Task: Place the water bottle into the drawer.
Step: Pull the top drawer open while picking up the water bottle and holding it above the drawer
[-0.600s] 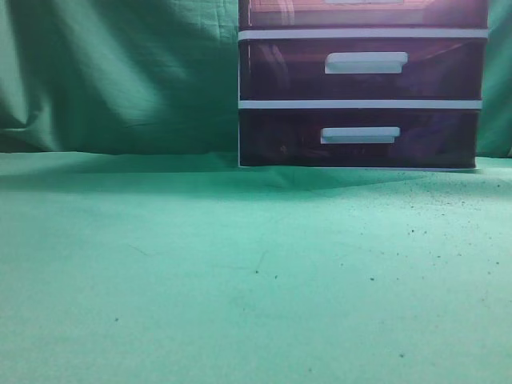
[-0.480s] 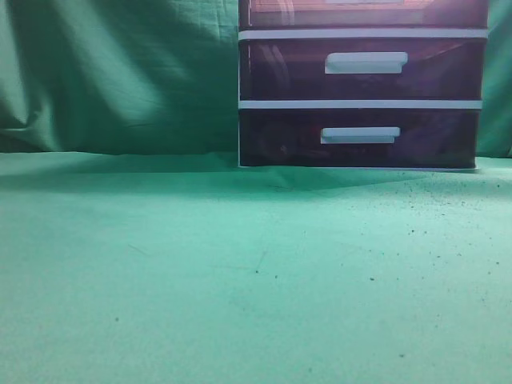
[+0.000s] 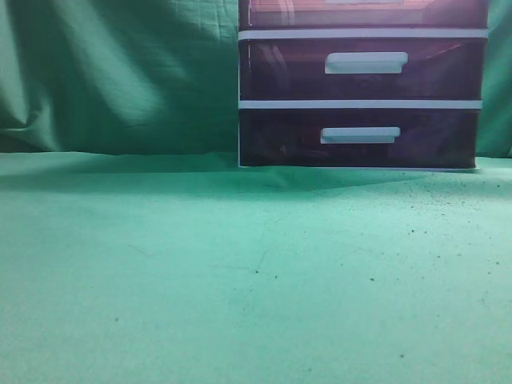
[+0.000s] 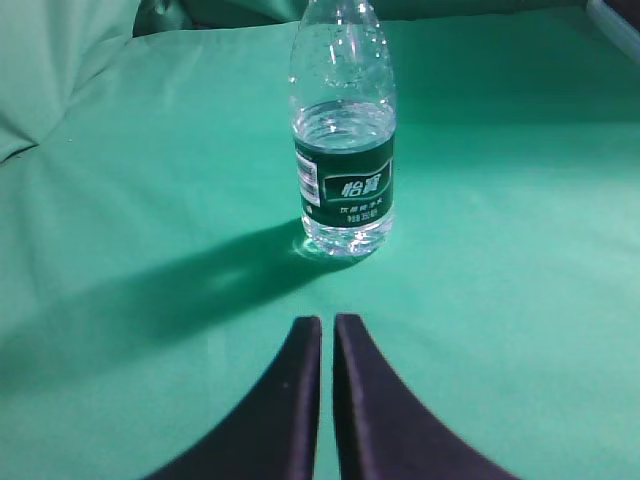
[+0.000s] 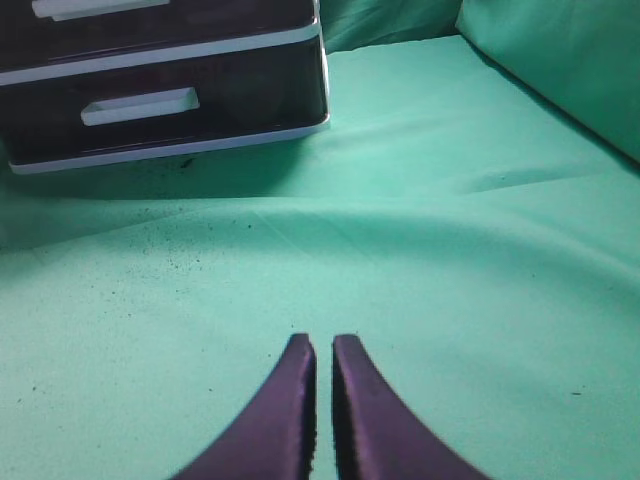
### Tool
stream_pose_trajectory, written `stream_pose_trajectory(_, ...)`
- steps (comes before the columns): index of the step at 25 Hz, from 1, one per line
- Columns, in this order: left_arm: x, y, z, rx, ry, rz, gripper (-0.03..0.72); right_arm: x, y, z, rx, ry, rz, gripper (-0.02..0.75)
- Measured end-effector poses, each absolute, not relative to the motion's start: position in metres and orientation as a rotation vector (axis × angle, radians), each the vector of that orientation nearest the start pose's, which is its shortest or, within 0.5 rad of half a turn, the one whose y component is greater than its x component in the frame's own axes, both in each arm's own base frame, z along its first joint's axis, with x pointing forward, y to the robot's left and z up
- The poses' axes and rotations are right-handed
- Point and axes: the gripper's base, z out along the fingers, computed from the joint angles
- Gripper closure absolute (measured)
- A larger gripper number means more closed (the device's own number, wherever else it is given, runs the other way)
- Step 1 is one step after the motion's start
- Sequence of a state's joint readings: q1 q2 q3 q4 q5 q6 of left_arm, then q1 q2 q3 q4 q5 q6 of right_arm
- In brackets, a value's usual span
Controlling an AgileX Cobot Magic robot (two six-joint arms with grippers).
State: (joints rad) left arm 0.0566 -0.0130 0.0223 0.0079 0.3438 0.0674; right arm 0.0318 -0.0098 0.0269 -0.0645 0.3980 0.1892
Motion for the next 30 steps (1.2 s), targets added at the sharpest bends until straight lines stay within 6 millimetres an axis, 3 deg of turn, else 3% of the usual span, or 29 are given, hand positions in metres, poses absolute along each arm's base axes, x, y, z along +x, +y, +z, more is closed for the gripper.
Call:
stream_pose_trajectory(6,0.054,0.002,0.177,-0.018,1.813,0.05,0.688,0.052,-0.001,0.169,0.11,1.896,0.086,0.688)
stream_pose_trajectory(11,0.056,0.001,0.2,-0.238,1.546,-0.185,0.688,0.052,-0.001,0.169,0.11,1.896,0.086,0.688)
stream_pose_trajectory(19,0.052,0.01,0.227,-0.377,1.239,-0.267,0.688,0.052,-0.001,0.169,0.11,1.896,0.086,0.688)
stream_pose_trajectory(23,0.045,0.002,0.266,-0.238,1.332,-0.212,0.688,0.052,-0.001,0.169,0.11,1.896,0.086,0.688)
stream_pose_trajectory(26,0.051,0.0,0.292,-0.204,1.458,-0.18,0.688,0.052,-0.001,0.169,0.11,1.896,0.086,0.688)
stream_pose_trajectory(30,0.078,0.0,0.294,-0.219,1.694,-0.175,0.688,0.052,-0.001,0.169,0.11,1.896,0.086,0.688)
